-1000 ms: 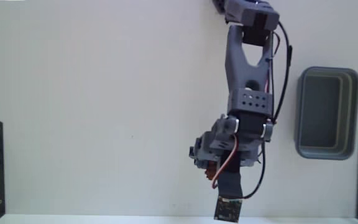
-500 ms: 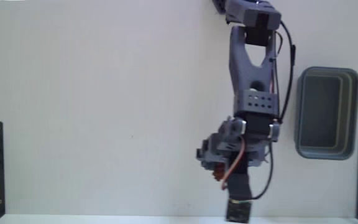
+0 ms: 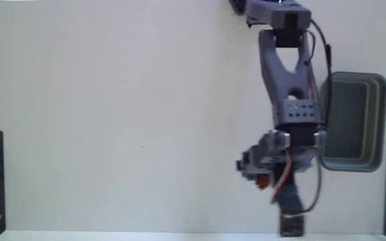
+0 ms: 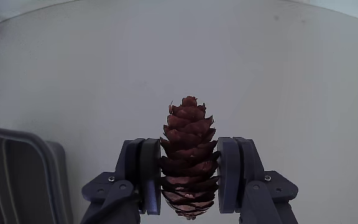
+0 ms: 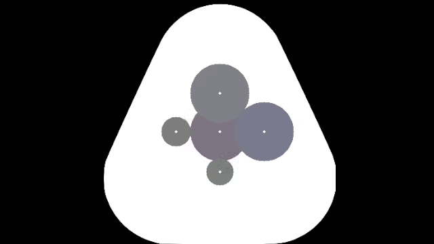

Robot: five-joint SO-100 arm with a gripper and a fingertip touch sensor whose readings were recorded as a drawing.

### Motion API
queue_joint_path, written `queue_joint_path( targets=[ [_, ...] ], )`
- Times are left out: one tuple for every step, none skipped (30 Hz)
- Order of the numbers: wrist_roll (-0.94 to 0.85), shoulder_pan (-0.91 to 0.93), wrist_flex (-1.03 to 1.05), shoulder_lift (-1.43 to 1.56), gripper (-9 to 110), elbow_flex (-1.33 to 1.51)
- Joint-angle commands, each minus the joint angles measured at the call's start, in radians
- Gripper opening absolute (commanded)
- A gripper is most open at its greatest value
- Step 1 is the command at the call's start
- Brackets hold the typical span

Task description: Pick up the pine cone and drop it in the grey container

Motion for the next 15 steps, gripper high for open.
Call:
queue_joint_path(
  targets=[
    [0.003,-0.061,-0.019,0.126,48,0.026],
    [0.003,-0.07,-0.021,0.13,48,0.031],
    [0.003,-0.085,-0.023,0.136,48,0.039],
    [0.003,-0.099,-0.025,0.142,48,0.047],
    [0.003,-0.11,-0.026,0.146,48,0.053],
    [0.003,-0.125,-0.028,0.152,48,0.061],
    [0.003,-0.14,-0.03,0.158,48,0.069],
    [0.003,-0.15,-0.031,0.162,48,0.075],
    [0.003,-0.166,-0.033,0.169,48,0.083],
    [0.003,-0.181,-0.035,0.175,48,0.091],
    [0.003,-0.191,-0.037,0.179,48,0.097],
    [0.003,-0.206,-0.039,0.185,48,0.105],
    [0.003,-0.222,-0.041,0.191,48,0.113],
    [0.003,-0.232,-0.042,0.196,48,0.119],
    [0.003,-0.247,-0.044,0.202,48,0.127]
  ],
)
